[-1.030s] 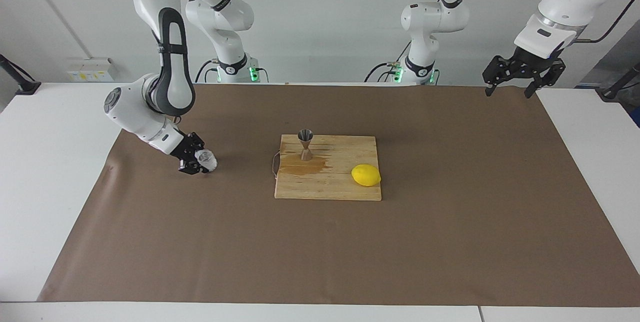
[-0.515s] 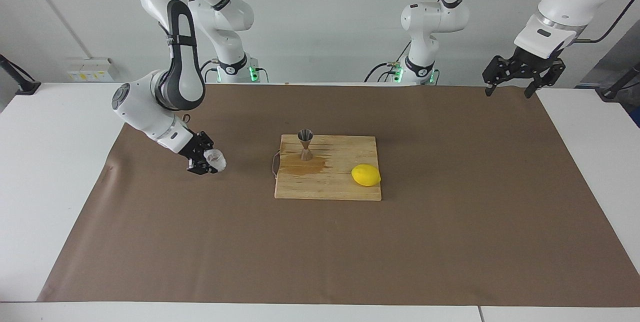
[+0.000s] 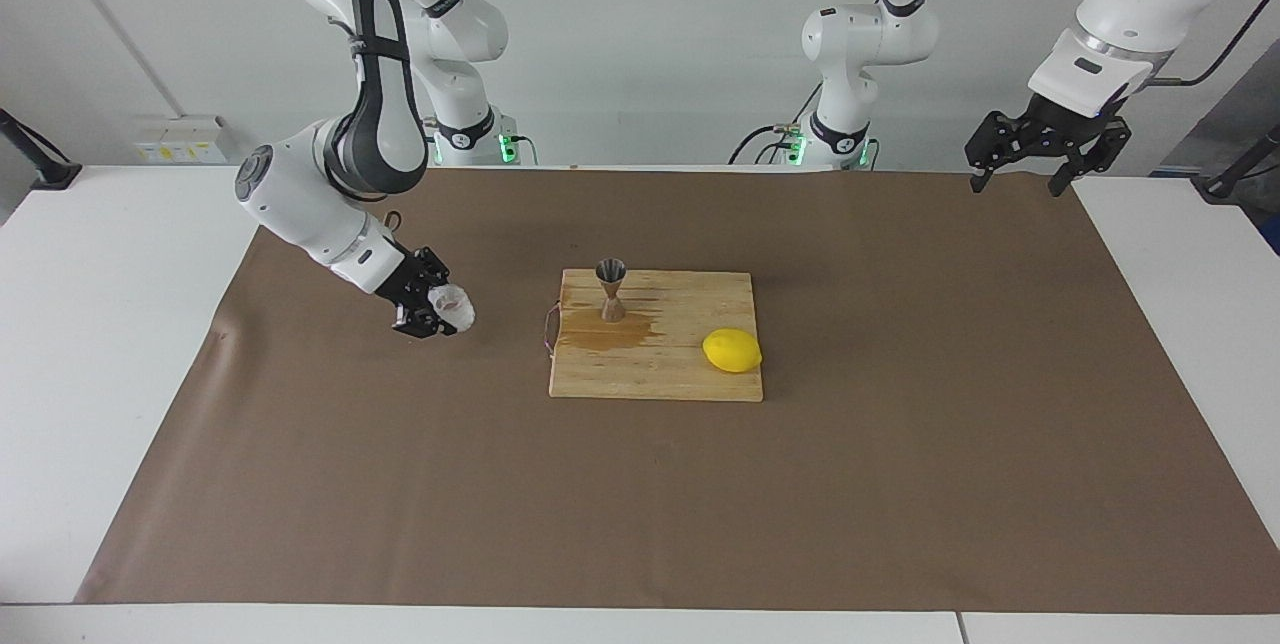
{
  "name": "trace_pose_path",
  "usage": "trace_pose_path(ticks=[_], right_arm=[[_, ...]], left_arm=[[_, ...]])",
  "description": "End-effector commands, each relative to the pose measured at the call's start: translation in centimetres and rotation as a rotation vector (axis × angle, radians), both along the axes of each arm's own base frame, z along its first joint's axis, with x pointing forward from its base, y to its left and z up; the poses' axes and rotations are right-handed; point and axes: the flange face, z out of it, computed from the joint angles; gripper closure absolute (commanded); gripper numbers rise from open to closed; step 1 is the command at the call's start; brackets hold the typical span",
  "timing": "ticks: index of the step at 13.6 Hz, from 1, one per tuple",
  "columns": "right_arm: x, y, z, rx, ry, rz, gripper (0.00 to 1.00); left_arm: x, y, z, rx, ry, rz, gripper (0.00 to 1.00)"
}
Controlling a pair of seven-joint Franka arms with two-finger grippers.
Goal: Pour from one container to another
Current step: 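Lift the white cup with the right gripper toward the jigger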
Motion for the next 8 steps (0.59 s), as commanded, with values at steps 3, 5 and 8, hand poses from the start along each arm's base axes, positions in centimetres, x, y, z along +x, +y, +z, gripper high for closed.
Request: trace_pose_path(ticks=[3, 5, 8], right_arm=[[0.1, 2.9, 2.2, -0.017, 0.03, -0.03, 0.77], [0.5, 4.5, 3.0, -0.038, 0.047, -0.052, 0.77], [0.9, 7.0, 4.0, -0.062, 0.061, -0.075, 0.77]], left_arm=[[-0.8, 0.3, 0.0, 0.002, -0.005, 0.004, 0.0], [-0.8, 0.4, 0.0, 0.002, -0.005, 0.006, 0.0], [-0.8, 0.4, 0.0, 0.002, -0.005, 0.004, 0.0]])
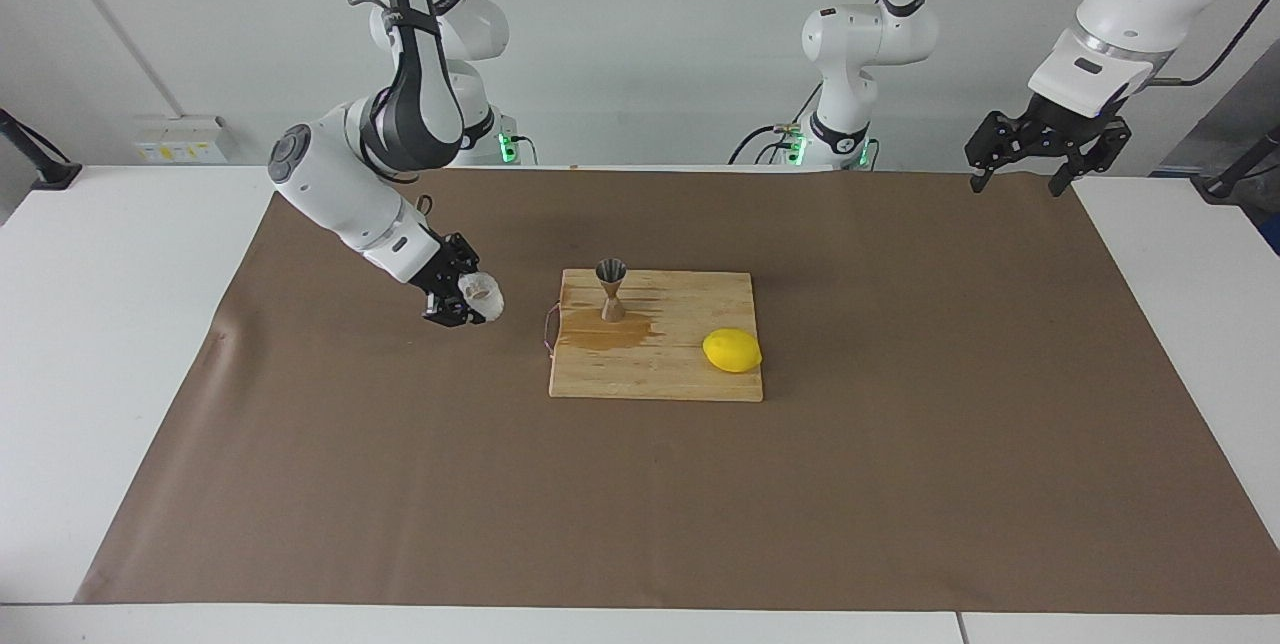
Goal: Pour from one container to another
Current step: 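Lift the white cup with the right gripper toward the jigger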
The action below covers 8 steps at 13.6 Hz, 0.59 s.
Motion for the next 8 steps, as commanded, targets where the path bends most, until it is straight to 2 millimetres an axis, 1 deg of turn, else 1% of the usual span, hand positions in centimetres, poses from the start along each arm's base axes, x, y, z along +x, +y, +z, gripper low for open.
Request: trace_pose_path(ticks=[1, 2, 3, 4, 5, 8], right_arm=[[0.0, 2.0, 1.1, -0.021, 0.024, -0.017, 0.77], [0.1, 2.8, 1.4, -0.025, 0.024, -0.018, 0.77], [0.2, 3.0, 1.6, -0.04, 0.026, -0.025, 0.77], [0.1, 4.1, 1.7, -0.056, 0.03, -0.022, 0.77], [-0.2, 5.6, 1.9, -0.08, 0.03, -0.008, 0.77], [-0.7, 8.2, 2.1, -0.118, 0.026, 0.007, 0.77]], left_arm=[[-0.8, 0.3, 0.0, 0.002, -0.005, 0.004, 0.0], [-0.8, 0.3, 0.0, 0.002, -0.005, 0.002, 0.0], [-0.8, 0.3, 0.0, 0.002, -0.005, 0.004, 0.0], [-0.8, 0.3, 0.0, 0.002, -0.005, 0.002, 0.0], [-0.8, 0.4, 0.1, 0.002, -0.007, 0.005, 0.0], [-0.8, 0.3, 0.0, 0.002, -0.005, 0.004, 0.0]])
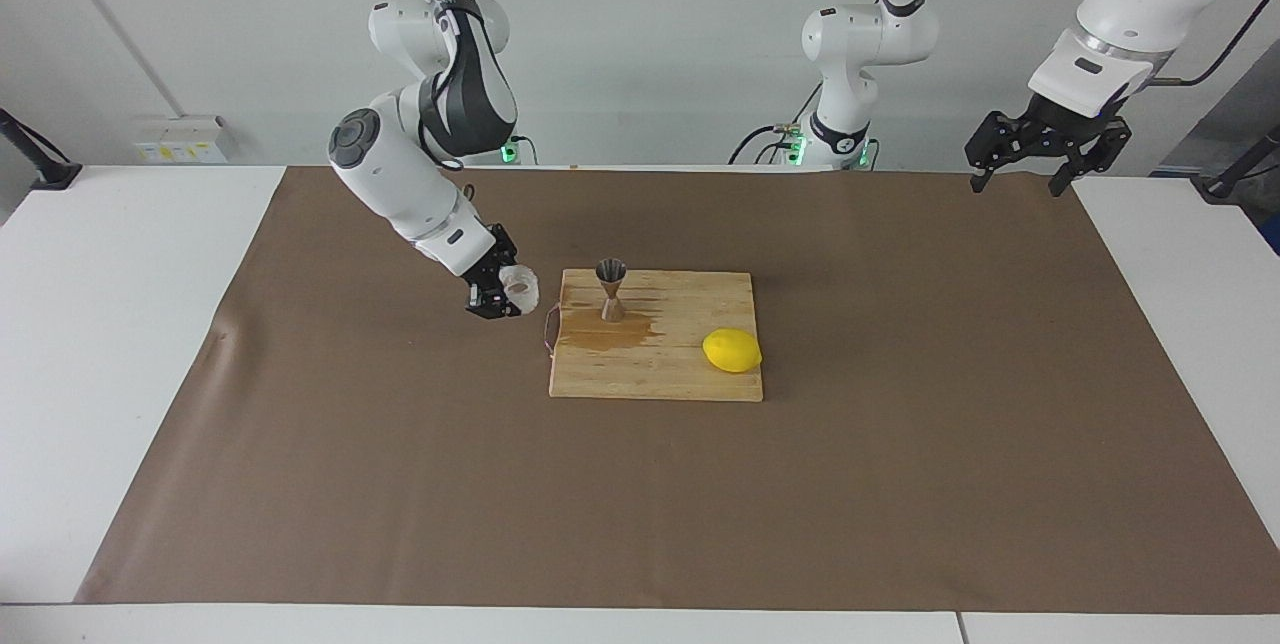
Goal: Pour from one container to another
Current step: 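Lift the white cup with the right gripper toward the jigger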
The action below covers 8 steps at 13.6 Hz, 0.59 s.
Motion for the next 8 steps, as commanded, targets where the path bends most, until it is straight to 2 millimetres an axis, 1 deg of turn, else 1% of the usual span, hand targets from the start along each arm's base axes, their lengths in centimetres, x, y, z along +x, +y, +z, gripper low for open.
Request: trace_pose_path(ticks=[1, 2, 3, 6, 7, 8], right_arm=[[-0.1, 1.8, 1.0, -0.026, -0.013, 0.015, 0.78], [0.0, 2.4, 1.3, -0.04, -0.027, 0.038, 0.8], [0.1, 2.6, 1.6, -0.048, -0.038, 0.048, 0.82], [-0.4, 4.7, 1.9, -0.057, -0.051, 0.09, 0.88], [-0.7, 5.7, 2.0, -0.073, -0.062, 0.112, 0.9], [-0.6, 5.8, 1.9, -0.09, -0.071, 0.109, 0.9]], left_arm=[[-0.8, 0.3, 0.1, 0.002, -0.007, 0.002, 0.0], [-0.8, 0.3, 0.0, 0.002, -0.005, 0.002, 0.0], [-0.8, 0.3, 0.1, 0.002, -0.007, 0.002, 0.0], [-0.8, 0.3, 0.0, 0.002, -0.005, 0.004, 0.0], [-0.8, 0.3, 0.0, 0.002, -0.005, 0.002, 0.0], [-0.8, 0.3, 0.1, 0.002, -0.007, 0.002, 0.0]])
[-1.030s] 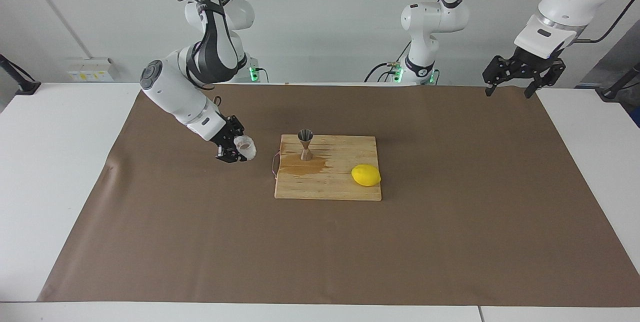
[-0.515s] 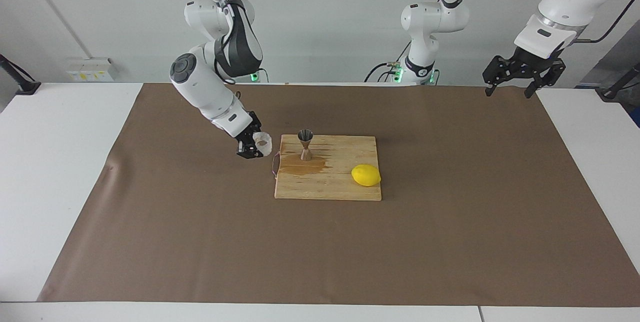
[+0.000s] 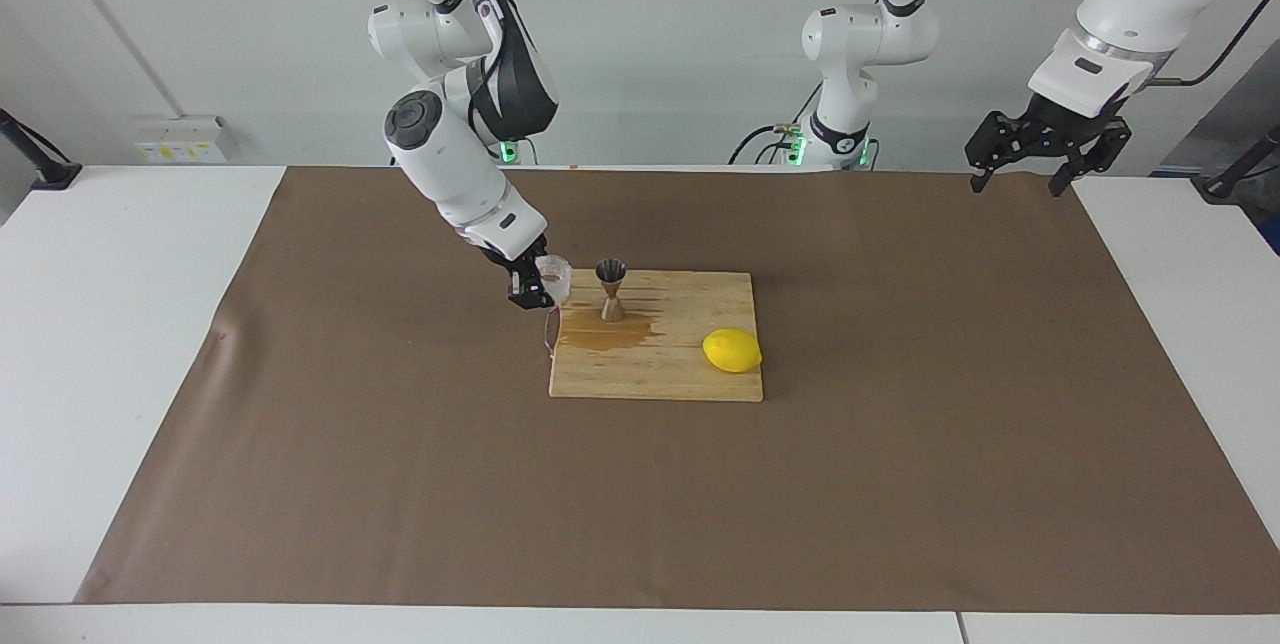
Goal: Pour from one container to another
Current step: 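Tilt the white cup over the jigger with the right gripper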
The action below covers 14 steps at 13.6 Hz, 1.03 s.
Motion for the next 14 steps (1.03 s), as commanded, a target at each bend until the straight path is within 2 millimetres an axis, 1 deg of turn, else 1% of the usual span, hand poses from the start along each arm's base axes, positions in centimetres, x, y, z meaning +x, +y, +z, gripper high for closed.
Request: trace_pose_path(ticks=[1, 2, 4, 6, 8, 9, 11, 14], right_arm=[[0.0, 1.1, 0.6, -0.048, -0.029, -0.004, 0.91], [-0.3, 2.1, 0.6, -0.062, -0.03, 0.005, 0.91], [-0.6, 2.7, 0.7, -0.097, -0.035, -0.007, 0.93], [-0.4, 3.2, 1.5, -0.12, -0.053, -0.006, 0.94], [-0.5, 4.1, 1.6, -0.147, -0.063, 0.01, 0.95], [-0.5, 4.3, 1.7, -0.171, -0.084, 0.014, 0.96], [-0.9, 6.1, 2.5, -0.215, -0.121, 0.028, 0.99], [-0.9, 6.3, 2.9, -0.269, -0.146, 0.049, 1.0]], left_arm=[[-0.8, 0.4, 0.1, 0.002, -0.007, 0.004, 0.0], [-0.8, 0.4, 0.0, 0.002, -0.005, 0.004, 0.0], [-0.8, 0.3, 0.0, 0.002, -0.005, 0.004, 0.0], [-0.8, 0.3, 0.0, 0.002, -0.005, 0.004, 0.0], [-0.8, 0.3, 0.0, 0.002, -0.005, 0.002, 0.0], [-0.8, 0.3, 0.0, 0.002, -0.005, 0.004, 0.0], [-0.8, 0.3, 0.0, 0.002, -0.005, 0.004, 0.0], [-0.8, 0.3, 0.0, 0.002, -0.005, 0.004, 0.0]])
